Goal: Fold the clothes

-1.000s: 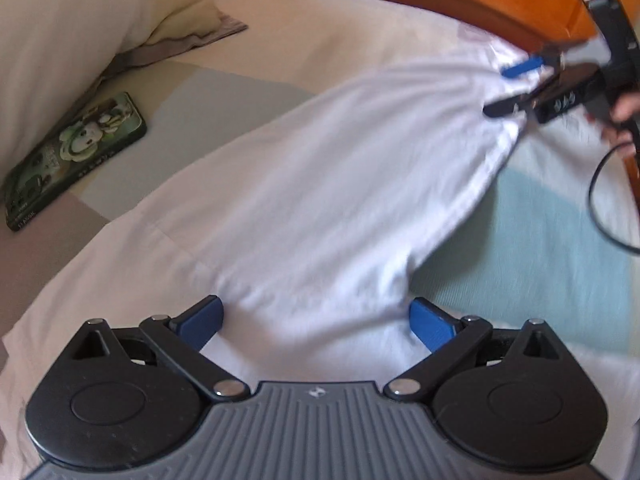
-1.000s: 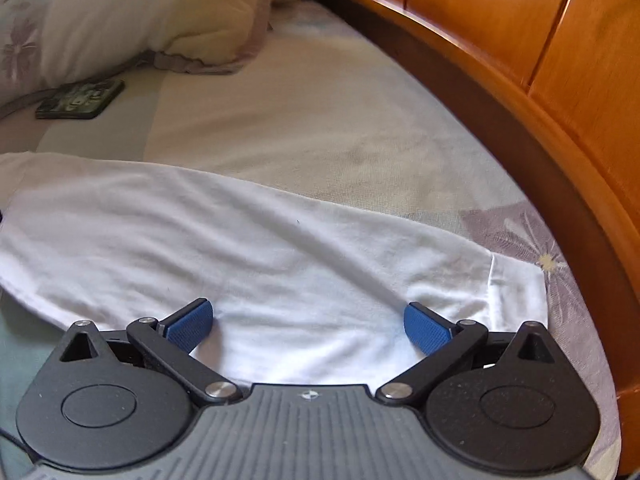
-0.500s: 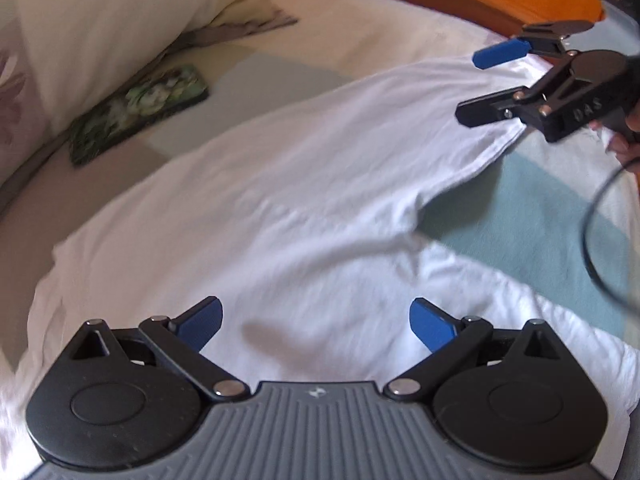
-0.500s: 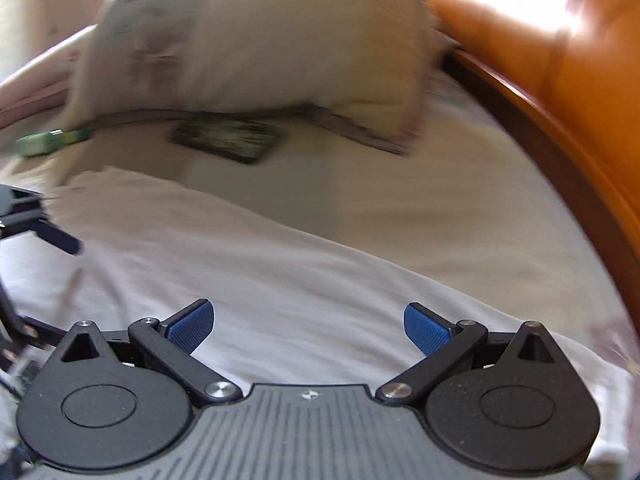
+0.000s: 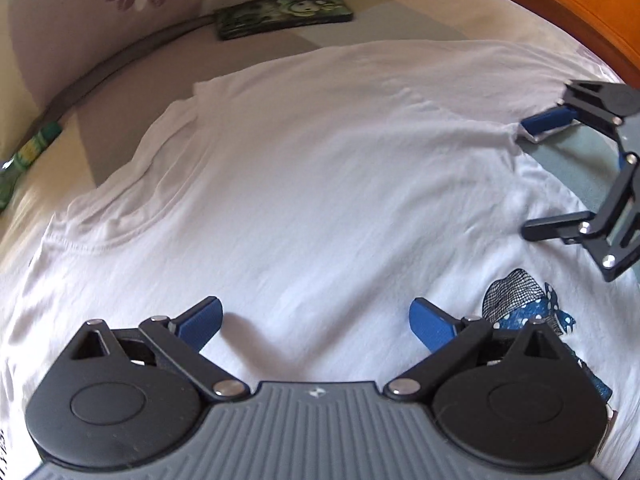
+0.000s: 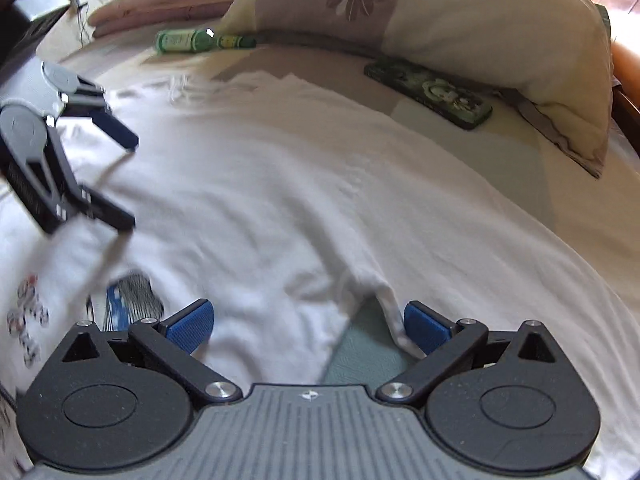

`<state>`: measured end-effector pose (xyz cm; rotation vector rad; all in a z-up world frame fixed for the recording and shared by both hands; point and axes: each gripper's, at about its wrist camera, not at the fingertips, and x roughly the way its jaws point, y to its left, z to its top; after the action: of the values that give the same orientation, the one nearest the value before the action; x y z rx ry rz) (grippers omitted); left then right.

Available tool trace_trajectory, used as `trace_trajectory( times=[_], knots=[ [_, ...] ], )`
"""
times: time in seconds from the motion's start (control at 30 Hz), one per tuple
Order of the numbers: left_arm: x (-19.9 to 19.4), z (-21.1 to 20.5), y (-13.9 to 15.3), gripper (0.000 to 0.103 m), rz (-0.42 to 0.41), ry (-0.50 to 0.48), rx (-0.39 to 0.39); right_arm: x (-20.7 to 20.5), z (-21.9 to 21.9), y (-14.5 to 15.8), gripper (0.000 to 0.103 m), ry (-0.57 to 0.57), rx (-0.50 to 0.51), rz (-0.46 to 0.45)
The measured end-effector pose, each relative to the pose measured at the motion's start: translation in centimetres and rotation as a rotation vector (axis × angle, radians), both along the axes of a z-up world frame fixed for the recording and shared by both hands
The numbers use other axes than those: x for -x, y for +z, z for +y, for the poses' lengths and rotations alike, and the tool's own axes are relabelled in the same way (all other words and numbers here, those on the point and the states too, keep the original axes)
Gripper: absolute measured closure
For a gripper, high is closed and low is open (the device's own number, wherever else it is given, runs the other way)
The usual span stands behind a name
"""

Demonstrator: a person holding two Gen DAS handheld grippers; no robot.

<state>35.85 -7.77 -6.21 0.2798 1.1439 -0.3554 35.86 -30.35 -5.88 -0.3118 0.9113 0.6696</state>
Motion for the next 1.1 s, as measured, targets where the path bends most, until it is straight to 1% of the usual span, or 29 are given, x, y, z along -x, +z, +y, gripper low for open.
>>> trace_trajectory(
  times=[0.13,0.2,0.27,0.37,0.47,0.53,0.63,0.67,0.77,0.87,0.93,1.0,1.1],
  knots=[
    [0.3,0.1,0.7,0.004,-0.025,0.016,0.025,0.9,-1.5,0.6,0.0,-0.003,0.061,0.016],
    [0.3,0.0,1.0,0.004,-0.042,0.015,0.039,0.8,-1.2,1.3,0.0,-0.035,0.048,0.011],
    [0.4,0.0,0.8,0.004,-0.045,0.013,0.039,0.4,-0.3,1.9,0.0,-0.058,0.012,-0.02],
    [0.4,0.0,0.6,0.004,-0.048,0.009,0.04,-0.5,2.0,1.4,0.0,-0.083,0.018,-0.073],
    [0.5,0.0,0.3,0.004,-0.051,0.005,0.04,-1.1,2.6,-0.2,0.0,-0.1,0.07,-0.099],
    [0.5,0.1,0.1,0.004,-0.053,0.003,0.04,-0.7,1.1,-0.3,0.0,-0.113,0.059,-0.105],
    [0.6,0.1,-0.2,0.003,-0.057,-0.001,0.041,0.5,-2.4,0.0,0.0,-0.152,0.083,-0.079],
    [0.6,0.1,-0.3,0.003,-0.058,-0.002,0.041,0.9,-3.4,0.1,0.0,-0.16,0.1,-0.072],
    [0.7,0.1,-0.4,0.003,-0.065,-0.007,0.038,1.9,-4.4,0.8,0.0,-0.152,0.192,-0.065],
    [1.2,0.0,0.4,0.004,-0.109,-0.047,0.013,3.4,-3.4,2.0,0.0,-0.062,0.185,-0.099],
    [1.6,-0.3,0.5,0.004,-0.125,-0.09,-0.006,4.4,-1.2,2.5,0.0,0.034,0.145,-0.104],
    [1.8,-0.3,0.4,0.004,-0.12,-0.115,-0.017,5.7,1.4,2.6,0.0,0.138,0.104,-0.105],
    [1.9,0.2,0.2,0.004,-0.104,-0.098,-0.012,7.7,5.4,1.6,0.0,0.261,0.049,-0.089]
  ],
)
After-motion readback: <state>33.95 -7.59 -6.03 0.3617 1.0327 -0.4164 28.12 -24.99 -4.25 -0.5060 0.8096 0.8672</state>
